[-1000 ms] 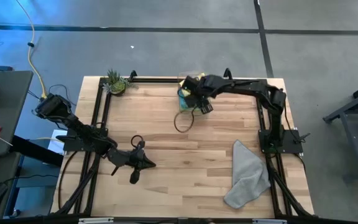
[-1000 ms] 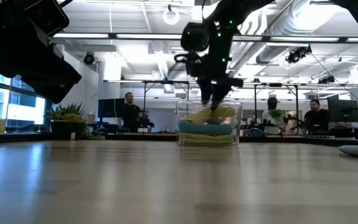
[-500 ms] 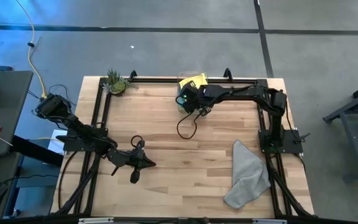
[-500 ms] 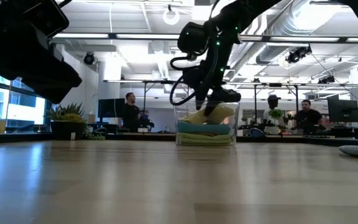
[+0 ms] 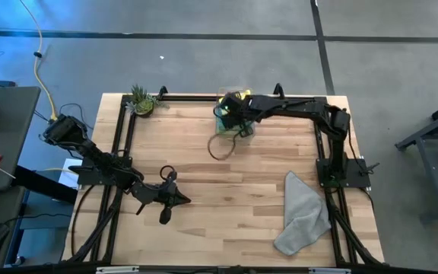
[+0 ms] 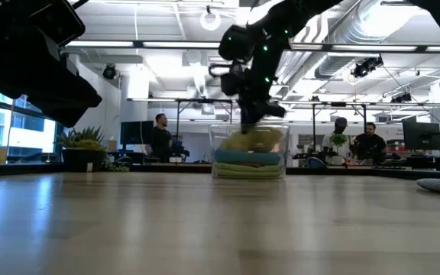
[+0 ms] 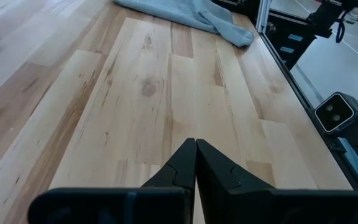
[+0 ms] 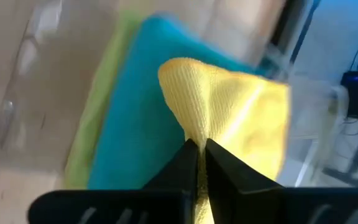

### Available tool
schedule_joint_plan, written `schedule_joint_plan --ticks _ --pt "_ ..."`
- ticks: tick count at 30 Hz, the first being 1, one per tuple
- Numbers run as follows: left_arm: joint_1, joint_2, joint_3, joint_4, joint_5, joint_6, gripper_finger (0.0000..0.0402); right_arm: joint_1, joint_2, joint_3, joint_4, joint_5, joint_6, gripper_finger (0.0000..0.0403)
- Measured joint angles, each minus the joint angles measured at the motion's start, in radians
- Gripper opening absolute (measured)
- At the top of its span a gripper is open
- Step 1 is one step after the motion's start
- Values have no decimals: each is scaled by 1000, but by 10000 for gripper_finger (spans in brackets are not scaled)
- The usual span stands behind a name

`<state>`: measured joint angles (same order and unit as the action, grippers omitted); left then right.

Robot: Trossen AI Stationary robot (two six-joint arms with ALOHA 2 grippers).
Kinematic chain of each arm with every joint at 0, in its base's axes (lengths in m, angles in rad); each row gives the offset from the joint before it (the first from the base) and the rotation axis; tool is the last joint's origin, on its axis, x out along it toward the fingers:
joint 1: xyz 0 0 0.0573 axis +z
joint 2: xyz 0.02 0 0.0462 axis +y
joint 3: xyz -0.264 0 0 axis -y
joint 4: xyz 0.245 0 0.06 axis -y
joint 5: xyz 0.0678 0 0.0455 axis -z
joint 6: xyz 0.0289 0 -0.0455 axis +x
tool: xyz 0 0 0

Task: Fold microfiber towels
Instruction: Stack the yellow microfiber cloth on top of the blue microfiber cloth in the transparent bin

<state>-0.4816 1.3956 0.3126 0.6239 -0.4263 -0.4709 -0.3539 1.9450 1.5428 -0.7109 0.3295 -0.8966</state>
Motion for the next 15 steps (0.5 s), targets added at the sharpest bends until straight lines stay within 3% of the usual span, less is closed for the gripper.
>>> schedule_joint_plan --ticks 8,15 --pt "-18 0 0 0 -2 0 0 -37 -3 146 -36 -177 201 5" --pt "-26 0 0 -1 -2 2 0 -37 -4 81 -45 -259 295 9"
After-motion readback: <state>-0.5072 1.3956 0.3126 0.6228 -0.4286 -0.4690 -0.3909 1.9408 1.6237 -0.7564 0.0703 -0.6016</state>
